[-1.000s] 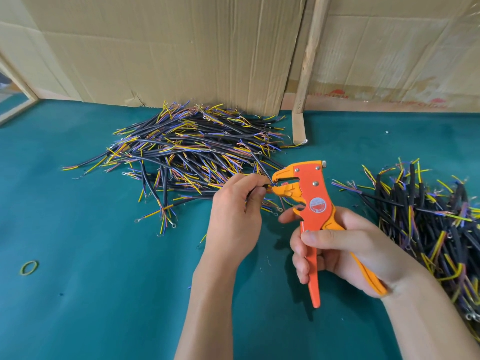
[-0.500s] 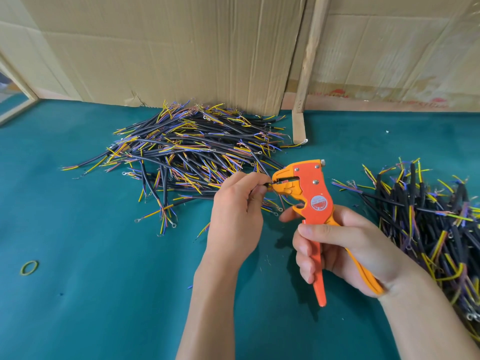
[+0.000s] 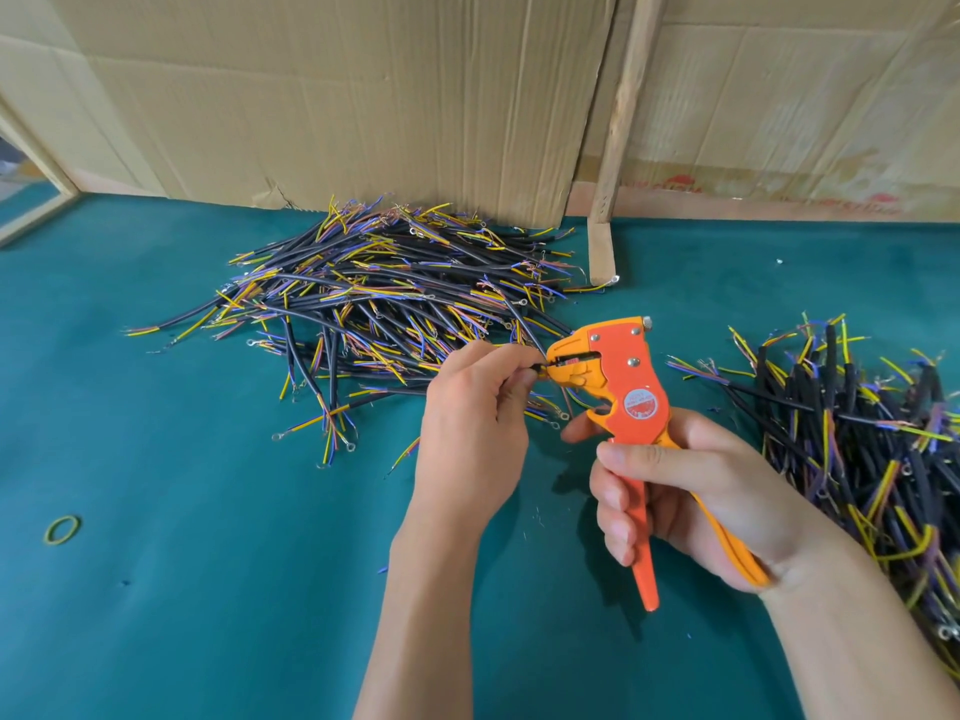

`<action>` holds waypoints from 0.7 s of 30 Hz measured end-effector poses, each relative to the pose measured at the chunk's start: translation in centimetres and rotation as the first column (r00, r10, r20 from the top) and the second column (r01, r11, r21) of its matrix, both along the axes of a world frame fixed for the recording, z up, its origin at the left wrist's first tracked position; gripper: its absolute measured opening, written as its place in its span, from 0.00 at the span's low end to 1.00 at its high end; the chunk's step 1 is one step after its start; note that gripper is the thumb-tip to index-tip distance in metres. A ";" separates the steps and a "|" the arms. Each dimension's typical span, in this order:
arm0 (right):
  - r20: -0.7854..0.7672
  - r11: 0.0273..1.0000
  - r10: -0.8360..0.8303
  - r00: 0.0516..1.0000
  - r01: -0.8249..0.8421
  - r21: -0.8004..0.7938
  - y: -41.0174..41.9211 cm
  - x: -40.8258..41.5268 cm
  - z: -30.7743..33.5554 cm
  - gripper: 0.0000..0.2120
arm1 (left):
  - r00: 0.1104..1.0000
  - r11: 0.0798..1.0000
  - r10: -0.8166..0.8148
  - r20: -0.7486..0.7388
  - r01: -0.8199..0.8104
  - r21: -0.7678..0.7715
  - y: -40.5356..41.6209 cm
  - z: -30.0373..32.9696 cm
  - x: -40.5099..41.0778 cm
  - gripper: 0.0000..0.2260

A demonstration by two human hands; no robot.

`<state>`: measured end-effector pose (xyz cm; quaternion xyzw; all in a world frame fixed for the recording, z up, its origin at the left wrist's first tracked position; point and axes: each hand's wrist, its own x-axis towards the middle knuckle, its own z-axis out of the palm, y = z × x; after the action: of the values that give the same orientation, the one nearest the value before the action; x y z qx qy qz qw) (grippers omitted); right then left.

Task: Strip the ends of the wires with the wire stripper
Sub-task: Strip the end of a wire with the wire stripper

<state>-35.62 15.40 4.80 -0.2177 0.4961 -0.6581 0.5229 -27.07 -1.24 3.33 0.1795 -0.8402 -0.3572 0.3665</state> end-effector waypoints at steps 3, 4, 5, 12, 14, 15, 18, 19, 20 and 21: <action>0.014 1.000 -0.014 1.000 0.014 0.005 0.0 0.0 0.0 0.14 | 1.000 1.000 -0.002 -0.003 0.002 -0.003 0.0 0.0 0.0 0.08; 0.019 1.000 -0.021 1.000 0.021 0.006 -0.1 0.0 0.0 0.13 | 1.000 1.000 -0.001 -0.004 0.001 -0.004 0.0 0.1 0.0 0.08; 0.024 1.000 -0.028 0.999 0.028 0.008 -0.1 0.1 0.0 0.13 | 1.000 1.000 -0.001 -0.004 0.001 -0.005 0.0 0.1 0.0 0.08; 0.040 1.000 -0.029 0.999 0.028 0.007 -0.2 0.1 0.0 0.15 | 0.999 0.998 -0.002 -0.032 0.004 0.064 0.0 0.4 0.1 0.08; 0.038 1.000 -0.026 0.999 0.026 0.003 -0.1 0.0 0.0 0.15 | 0.999 0.994 -0.008 -0.046 0.014 0.112 0.1 0.5 0.2 0.08; 0.038 1.000 -0.025 0.999 0.025 0.004 0.0 0.0 0.0 0.15 | 0.998 0.989 -0.010 -0.060 0.019 0.149 0.2 0.5 0.2 0.09; 0.039 1.000 -0.022 0.999 0.022 0.009 0.0 -0.1 -0.1 0.16 | 0.996 0.974 -0.008 -0.086 0.028 0.224 0.2 0.4 0.2 0.09; 0.040 1.000 -0.021 0.999 0.021 0.011 0.0 -0.1 -0.1 0.16 | 0.996 0.975 -0.012 -0.086 0.031 0.218 0.2 0.3 0.3 0.09; 0.040 1.000 -0.019 0.999 0.019 0.011 0.1 -0.1 -0.1 0.16 | 0.996 0.976 -0.017 -0.085 0.035 0.214 0.2 0.3 0.3 0.09; 0.041 1.000 -0.016 0.999 0.016 0.012 0.1 -0.1 -0.1 0.16 | 0.996 0.976 -0.021 -0.083 0.039 0.213 0.2 0.3 0.3 0.09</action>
<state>-35.73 15.48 4.73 -0.1972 0.4907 -0.6637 0.5290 -26.78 -1.06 3.62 0.1908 -0.7838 -0.4583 0.3730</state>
